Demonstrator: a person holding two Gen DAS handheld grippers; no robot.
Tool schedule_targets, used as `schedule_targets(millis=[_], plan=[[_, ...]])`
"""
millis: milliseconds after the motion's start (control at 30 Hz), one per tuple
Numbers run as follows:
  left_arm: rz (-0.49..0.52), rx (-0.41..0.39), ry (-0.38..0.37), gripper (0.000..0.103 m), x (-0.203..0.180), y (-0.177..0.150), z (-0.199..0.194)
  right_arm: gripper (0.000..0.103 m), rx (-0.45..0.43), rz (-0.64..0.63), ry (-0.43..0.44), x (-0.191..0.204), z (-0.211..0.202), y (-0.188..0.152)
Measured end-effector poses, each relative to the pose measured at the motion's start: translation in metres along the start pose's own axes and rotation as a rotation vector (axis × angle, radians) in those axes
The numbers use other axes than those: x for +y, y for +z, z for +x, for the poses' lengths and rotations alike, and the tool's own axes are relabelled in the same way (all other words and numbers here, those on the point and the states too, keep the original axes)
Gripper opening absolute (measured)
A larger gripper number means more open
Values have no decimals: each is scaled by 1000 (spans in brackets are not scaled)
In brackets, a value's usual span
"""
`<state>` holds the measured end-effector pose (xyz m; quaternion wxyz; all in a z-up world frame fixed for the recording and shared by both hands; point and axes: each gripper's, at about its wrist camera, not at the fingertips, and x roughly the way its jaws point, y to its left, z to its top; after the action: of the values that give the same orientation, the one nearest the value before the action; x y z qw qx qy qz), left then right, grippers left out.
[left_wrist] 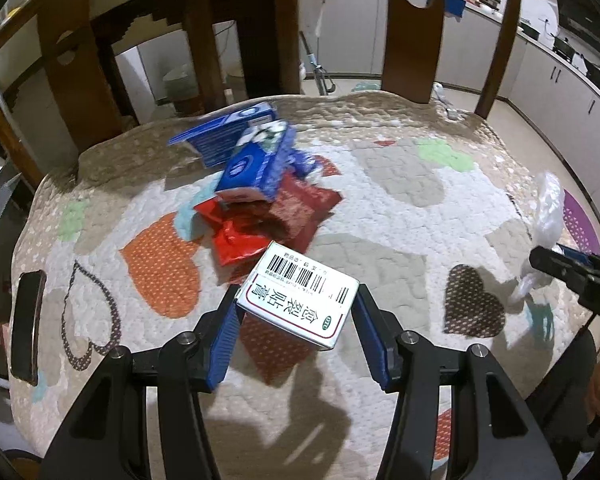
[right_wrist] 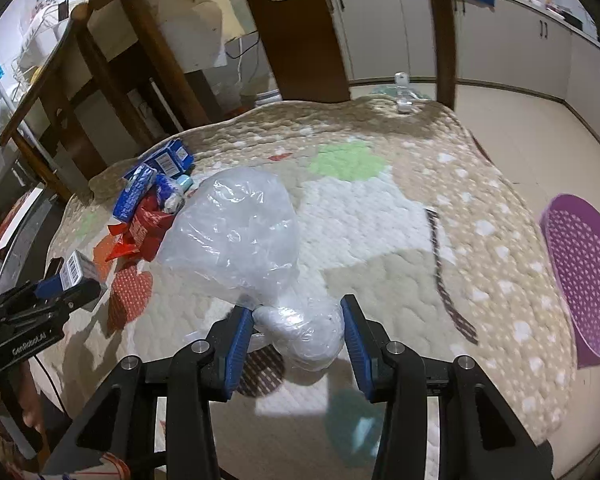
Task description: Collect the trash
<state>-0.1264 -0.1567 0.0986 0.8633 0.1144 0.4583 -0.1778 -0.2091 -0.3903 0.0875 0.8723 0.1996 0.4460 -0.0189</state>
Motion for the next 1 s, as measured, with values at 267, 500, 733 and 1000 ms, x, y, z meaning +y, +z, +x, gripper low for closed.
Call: schedule_targets(millis=[267,500,733,1000], plan=[[94,-27,-39,54,-48,18,-2,48,-29,59,-32,-31,-29,-15],[199,-45,-85,54,-104,34,3,48,-63,118,-51,-62,-47,-22],[289,-41,-123,54,-161,48,15,48,-104,184,-74,-97,-66,-30],[372,-28,-157,54,-209,56,24,48,-149,269,-110,-139,-86,-37]])
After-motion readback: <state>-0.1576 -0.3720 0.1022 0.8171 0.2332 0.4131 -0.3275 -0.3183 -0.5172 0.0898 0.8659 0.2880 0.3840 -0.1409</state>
